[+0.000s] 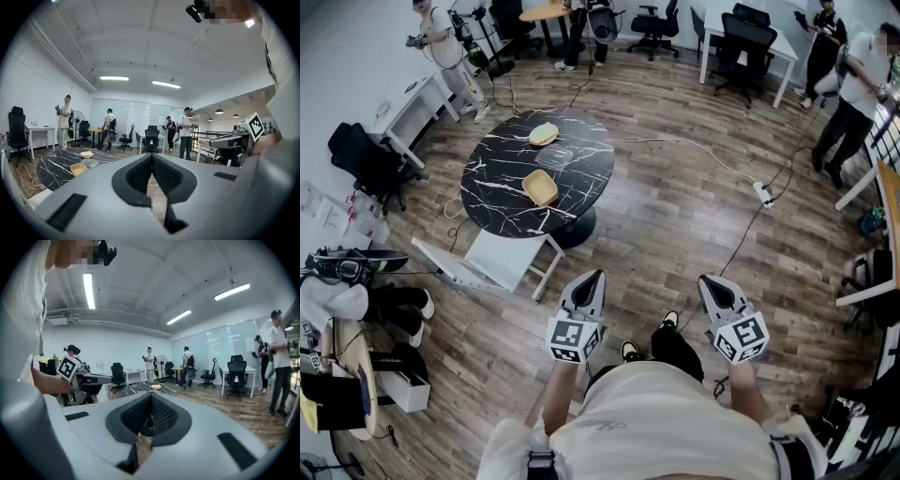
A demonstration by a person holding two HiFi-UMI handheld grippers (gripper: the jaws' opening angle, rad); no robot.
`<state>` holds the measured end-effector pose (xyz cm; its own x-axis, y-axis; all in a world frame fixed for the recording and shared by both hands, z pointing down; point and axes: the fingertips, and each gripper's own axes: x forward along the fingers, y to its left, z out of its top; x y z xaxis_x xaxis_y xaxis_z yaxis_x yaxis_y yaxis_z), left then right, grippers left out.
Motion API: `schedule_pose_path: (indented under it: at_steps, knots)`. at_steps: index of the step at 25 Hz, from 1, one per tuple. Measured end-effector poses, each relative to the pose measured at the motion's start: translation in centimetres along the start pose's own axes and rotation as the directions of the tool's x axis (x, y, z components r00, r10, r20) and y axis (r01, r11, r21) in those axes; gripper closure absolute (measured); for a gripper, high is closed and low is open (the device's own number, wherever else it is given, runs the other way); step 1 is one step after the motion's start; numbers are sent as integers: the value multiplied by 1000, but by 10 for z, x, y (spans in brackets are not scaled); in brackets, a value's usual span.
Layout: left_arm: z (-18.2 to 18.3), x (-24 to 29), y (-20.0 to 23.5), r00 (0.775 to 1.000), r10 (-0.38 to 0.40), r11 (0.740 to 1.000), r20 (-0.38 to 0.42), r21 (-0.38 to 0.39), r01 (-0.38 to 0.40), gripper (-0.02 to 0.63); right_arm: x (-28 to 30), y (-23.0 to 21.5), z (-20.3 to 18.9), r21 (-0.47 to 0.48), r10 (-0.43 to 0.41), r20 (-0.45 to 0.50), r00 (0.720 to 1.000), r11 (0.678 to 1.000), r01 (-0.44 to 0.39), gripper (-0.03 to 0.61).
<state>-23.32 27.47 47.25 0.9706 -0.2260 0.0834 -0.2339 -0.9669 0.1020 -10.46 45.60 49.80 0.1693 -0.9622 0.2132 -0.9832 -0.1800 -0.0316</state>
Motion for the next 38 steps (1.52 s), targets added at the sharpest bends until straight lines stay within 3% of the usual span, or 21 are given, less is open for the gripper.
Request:
schedule_pose_path:
  at_steps: [19, 23, 27, 38]
  knots:
    - [-4, 15, 12, 998, 67, 998, 7, -16, -67, 597, 22, -30, 8, -66, -12, 32, 999, 998, 14, 572]
    - [-6, 40, 14, 996, 92, 995, -14, -28, -92, 597, 35, -56, 15, -74, 1, 38, 999, 997, 2, 500]
    - [2, 73, 11, 994, 98, 994, -38, -51, -100, 597, 49, -85, 26, -66, 27, 36, 999, 998, -25, 499]
    - [24, 174, -16, 995, 84, 996, -59, 42, -82, 597, 91, -170, 23, -47, 91, 63, 994, 995, -88, 499]
